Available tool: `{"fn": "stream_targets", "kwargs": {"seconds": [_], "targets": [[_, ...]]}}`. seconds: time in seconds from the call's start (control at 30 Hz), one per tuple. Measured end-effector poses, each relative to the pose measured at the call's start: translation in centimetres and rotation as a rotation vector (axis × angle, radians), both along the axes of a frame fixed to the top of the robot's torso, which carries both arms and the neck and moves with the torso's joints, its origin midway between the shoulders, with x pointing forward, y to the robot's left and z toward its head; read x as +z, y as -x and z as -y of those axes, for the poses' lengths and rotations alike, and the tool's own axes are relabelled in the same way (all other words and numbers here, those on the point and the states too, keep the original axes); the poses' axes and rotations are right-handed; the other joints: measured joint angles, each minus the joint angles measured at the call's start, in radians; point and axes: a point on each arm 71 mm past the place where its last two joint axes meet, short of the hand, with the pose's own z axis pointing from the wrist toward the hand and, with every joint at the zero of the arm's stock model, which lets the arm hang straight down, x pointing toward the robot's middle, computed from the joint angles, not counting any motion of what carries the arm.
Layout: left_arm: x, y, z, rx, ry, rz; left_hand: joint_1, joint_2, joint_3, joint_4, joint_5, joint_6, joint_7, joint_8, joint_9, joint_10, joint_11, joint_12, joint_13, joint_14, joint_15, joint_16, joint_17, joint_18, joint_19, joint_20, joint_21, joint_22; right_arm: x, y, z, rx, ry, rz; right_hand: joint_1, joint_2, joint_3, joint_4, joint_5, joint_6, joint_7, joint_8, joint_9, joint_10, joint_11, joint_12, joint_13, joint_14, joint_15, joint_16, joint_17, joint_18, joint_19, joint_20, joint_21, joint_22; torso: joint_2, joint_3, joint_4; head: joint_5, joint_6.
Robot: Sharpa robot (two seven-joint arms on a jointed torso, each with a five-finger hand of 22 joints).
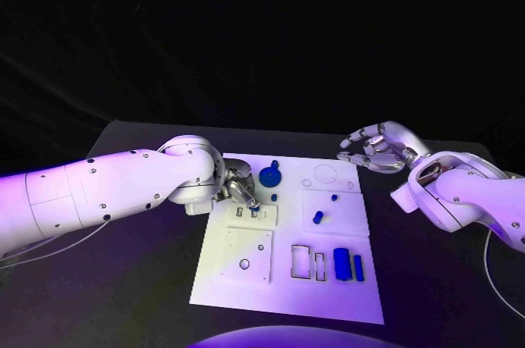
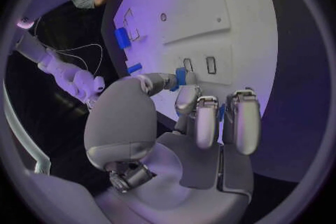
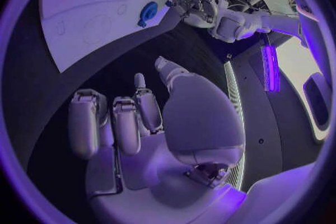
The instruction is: Assemble the parts on the task board
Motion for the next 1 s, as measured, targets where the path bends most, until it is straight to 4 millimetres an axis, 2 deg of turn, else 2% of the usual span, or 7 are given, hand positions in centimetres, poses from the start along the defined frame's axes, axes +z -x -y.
{"fn": "stream_targets", "kwargs": {"seconds": [0.3,0.77,0.8,0.83,1.0], "targets": [[-0.14,0.11,0.09,-0.017,-0.018,-0.014,-0.007,-0.007,-0.003,-0.003,0.035,0.0,0.0,0.006,0.0,0.007,-0.007,0.0,0.004,0.003,-0.003,0.0,0.0,0.0,0.0,0.0,0.0,0.0,-0.03,-0.04,-0.01,0.0,0.0,-0.001,0.0,0.0,0.0,0.0,0.0,0.0,0.0,0.0,0.0,0.0,0.0,0.0,0.0,0.0,0.0,0.0,0.0,0.0,0.0,0.0,0.0,0.0,0.0,-0.0003,0.0001,0.0,-0.001],[-0.33,0.07,0.08,-0.026,-0.031,-0.028,-0.021,-0.013,-0.005,-0.005,0.052,0.008,0.0,0.006,0.001,0.007,-0.007,0.001,0.005,0.003,-0.003,0.0,0.0,0.0,0.0,0.0,0.0,0.0,-0.07,-0.05,-0.01,0.001,0.001,-0.003,0.0,0.0,0.0,0.0,0.0,0.0,0.0,0.0,0.0,0.0,0.0,0.0,0.001,0.0,0.0,0.0,0.0,0.0,0.0,0.0,0.0,0.0,0.0,0.0,-0.0004,0.001,-0.002],[-0.34,0.06,0.07,-0.026,-0.031,-0.028,-0.021,-0.013,-0.005,-0.005,0.052,0.008,0.0,0.006,0.003,0.007,-0.007,0.004,0.006,0.003,-0.003,0.0,0.0,0.0,0.0,0.0,0.0,0.0,-0.07,-0.05,-0.01,0.001,0.001,-0.004,0.0,0.0,0.0,0.0,0.0,0.0,0.0,0.0,0.0,0.0,0.0,0.0,0.001,0.0,0.0,0.0,0.0,0.0,0.0,0.0,0.0,0.0,0.0,0.0,-0.0004,0.001,-0.002],[-0.36,0.05,0.06,-0.026,-0.032,-0.029,-0.021,-0.013,-0.005,-0.005,0.052,0.008,0.0,0.006,0.047,0.007,-0.007,0.004,0.006,0.003,-0.003,0.0,0.0,0.0,0.0,0.0,0.0,0.0,-0.07,-0.05,-0.01,0.001,0.001,-0.004,0.0,0.0,0.0,0.0,0.0,0.0,0.0,0.0,0.0,0.0,0.0,0.0,0.001,0.0,0.0,0.0,0.0,0.0,0.0,0.0,-0.004,0.0,0.0,0.0,-0.0005,0.001,-0.001],[-0.43,-0.01,0.06,-0.026,-0.034,-0.031,-0.022,-0.014,-0.008,-0.008,0.067,0.008,0.0,0.006,0.05,0.01,-0.009,0.004,0.006,0.003,-0.003,0.0,0.0,0.0,-0.004,-0.004,0.0,0.0,-0.08,-0.05,-0.01,0.001,0.001,-0.004,0.0,0.0,0.0,0.0,0.0,0.0,0.0,0.0,0.0,0.0,0.0,0.0,0.001,0.0,0.0,0.0,0.0,0.0,0.0,0.0,-0.005,0.0,0.0,0.0001,-0.0005,0.0,-0.002]]}}
